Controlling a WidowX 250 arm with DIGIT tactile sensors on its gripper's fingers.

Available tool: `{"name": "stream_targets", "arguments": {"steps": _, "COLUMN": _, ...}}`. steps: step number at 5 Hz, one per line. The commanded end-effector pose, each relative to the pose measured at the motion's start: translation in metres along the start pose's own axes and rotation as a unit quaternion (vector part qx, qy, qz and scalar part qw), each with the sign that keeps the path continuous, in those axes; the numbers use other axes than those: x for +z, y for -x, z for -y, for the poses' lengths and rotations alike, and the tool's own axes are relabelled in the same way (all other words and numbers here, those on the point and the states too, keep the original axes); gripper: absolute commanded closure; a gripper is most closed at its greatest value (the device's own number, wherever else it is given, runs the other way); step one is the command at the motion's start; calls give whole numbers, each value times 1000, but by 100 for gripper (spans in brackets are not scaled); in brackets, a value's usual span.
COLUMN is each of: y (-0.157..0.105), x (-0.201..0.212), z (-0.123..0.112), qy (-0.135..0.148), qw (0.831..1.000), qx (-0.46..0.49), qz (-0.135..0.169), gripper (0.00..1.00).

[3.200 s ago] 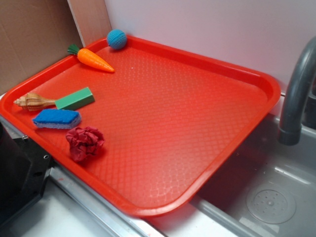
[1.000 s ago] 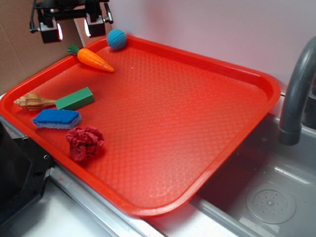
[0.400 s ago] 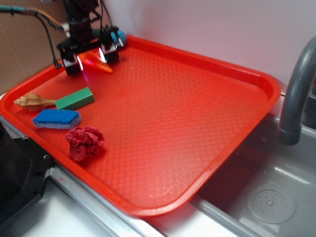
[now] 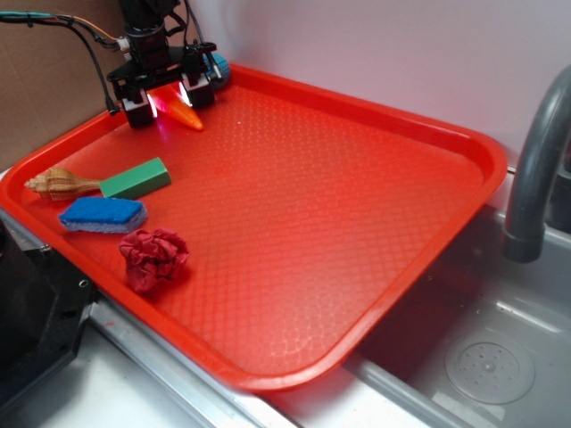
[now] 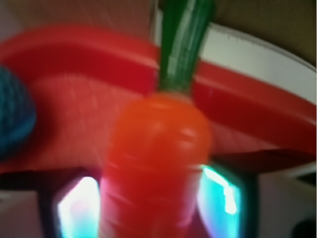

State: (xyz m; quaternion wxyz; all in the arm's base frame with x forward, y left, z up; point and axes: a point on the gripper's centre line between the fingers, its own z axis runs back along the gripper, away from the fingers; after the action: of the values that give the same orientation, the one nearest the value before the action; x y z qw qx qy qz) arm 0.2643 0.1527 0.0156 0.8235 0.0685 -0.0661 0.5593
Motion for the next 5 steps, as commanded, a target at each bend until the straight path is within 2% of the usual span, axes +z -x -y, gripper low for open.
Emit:
{"name": "stream_targets", "arguments": {"steps": 1, "y": 38, "x": 120, "z": -14, "qy": 30, "qw": 981, "qx": -188, "qz": 44, "gripper": 100}}
{"name": "stream_targets", "arguments": {"steps": 2, "y": 65, "x": 157, "z": -10, "qy": 80, "qw": 957, "qx": -271, "qz": 69, "gripper": 100}}
{"name": "stream_targets", "arguments": {"steps": 3, "y": 91, "x": 189, "z": -5, "qy": 143, "qw": 917, "qx": -371, "qz": 34, "gripper": 100}}
{"name": "stream_targets", "arguments": {"steps": 4, "y": 106, "x": 206, "z": -5, "qy": 172, "qw": 886, "qx": -429, "qz": 21, "gripper": 100}}
{"name": "stream_targets", "arguments": {"steps": 5, "y": 102, "x": 207, "z": -4, "qy": 189, "qw": 881, "qx": -433, "qz": 5, "gripper": 100}}
